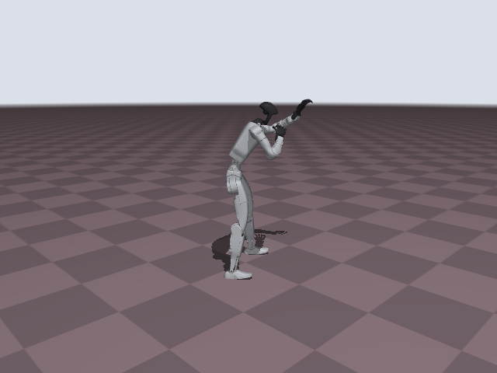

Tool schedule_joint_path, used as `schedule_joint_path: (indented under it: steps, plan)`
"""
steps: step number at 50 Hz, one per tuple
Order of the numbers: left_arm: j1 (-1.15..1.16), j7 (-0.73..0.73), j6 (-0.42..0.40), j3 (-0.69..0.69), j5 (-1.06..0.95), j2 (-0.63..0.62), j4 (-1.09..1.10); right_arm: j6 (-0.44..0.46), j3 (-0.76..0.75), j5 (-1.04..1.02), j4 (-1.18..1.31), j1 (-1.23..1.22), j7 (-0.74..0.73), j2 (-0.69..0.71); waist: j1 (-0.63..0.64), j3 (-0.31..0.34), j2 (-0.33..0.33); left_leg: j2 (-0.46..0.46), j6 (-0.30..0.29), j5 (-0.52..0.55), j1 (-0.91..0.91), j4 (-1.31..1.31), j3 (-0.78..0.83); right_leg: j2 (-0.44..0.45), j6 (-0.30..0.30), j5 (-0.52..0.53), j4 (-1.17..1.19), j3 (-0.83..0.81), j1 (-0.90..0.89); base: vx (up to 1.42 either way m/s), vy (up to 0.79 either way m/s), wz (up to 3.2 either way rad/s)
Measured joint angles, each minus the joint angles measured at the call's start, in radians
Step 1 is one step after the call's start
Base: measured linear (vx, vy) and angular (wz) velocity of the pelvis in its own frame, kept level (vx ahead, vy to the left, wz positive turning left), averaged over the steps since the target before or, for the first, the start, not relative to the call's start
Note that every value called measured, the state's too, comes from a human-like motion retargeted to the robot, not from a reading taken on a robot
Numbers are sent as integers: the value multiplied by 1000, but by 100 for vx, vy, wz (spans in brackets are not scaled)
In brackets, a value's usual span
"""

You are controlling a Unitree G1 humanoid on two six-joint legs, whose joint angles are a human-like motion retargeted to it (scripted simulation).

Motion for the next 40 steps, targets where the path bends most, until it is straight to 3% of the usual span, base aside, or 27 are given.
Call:
schedule_joint_path:
  steps: [5,11,14,17,19,22,25,33,40]
  plan:
    - [-89,-94,102,-40,40,69,90,28,-49,-32,-14,-38,-8,-25,92,-9,-64,-25,9,-20,-3,-5,45,-73,11,-18,-56,-120,25,16,24,-28]
    - [16,-390,176,108,-75,159,-113,75,-24,65,-32,-96,208,-19,284,-4,-144,-35,28,-39,-47,9,105,-191,8,66,-70,-511,53,12,18,-47]
    - [193,-475,100,258,-335,112,-272,98,38,74,-27,-120,259,3,388,5,-172,-46,33,-42,-85,12,120,-224,18,144,-80,-662,51,8,12,-18]
    - [388,-463,-64,368,-650,16,-417,96,129,69,-16,-124,241,25,468,15,-166,-57,29,-35,-127,3,114,-231,37,195,-96,-736,35,4,7,19]
    - [486,-381,-194,396,-727,-31,-486,82,182,64,-11,-117,220,36,495,15,-144,-62,23,-25,-155,-8,100,-225,47,208,-109,-755,22,1,4,44]
    - [587,-141,-328,419,-584,-64,-551,50,227,56,-15,-99,192,41,504,15,-99,-69,18,-4,-194,-24,71,-214,49,212,-121,-768,6,-2,3,55]
    - [671,55,-314,442,-338,-78,-605,26,242,46,-27,-70,192,35,485,15,-55,-72,14,13,-224,-38,49,-208,37,212,-119,-777,-6,-5,3,45]
    - [898,-99,-251,497,-69,-92,-813,-14,260,78,-70,63,244,13,400,15,8,-60,4,20,-228,-63,90,-234,11,252,-59,-818,-58,-8,4,-22]
    - [1008,-64,-221,603,8,-163,-924,-29,251,-4,-107,105,231,-17,320,15,35,-55,2,-3,-146,-65,260,-287,21,274,-23,-884,-106,-11,4,-109]
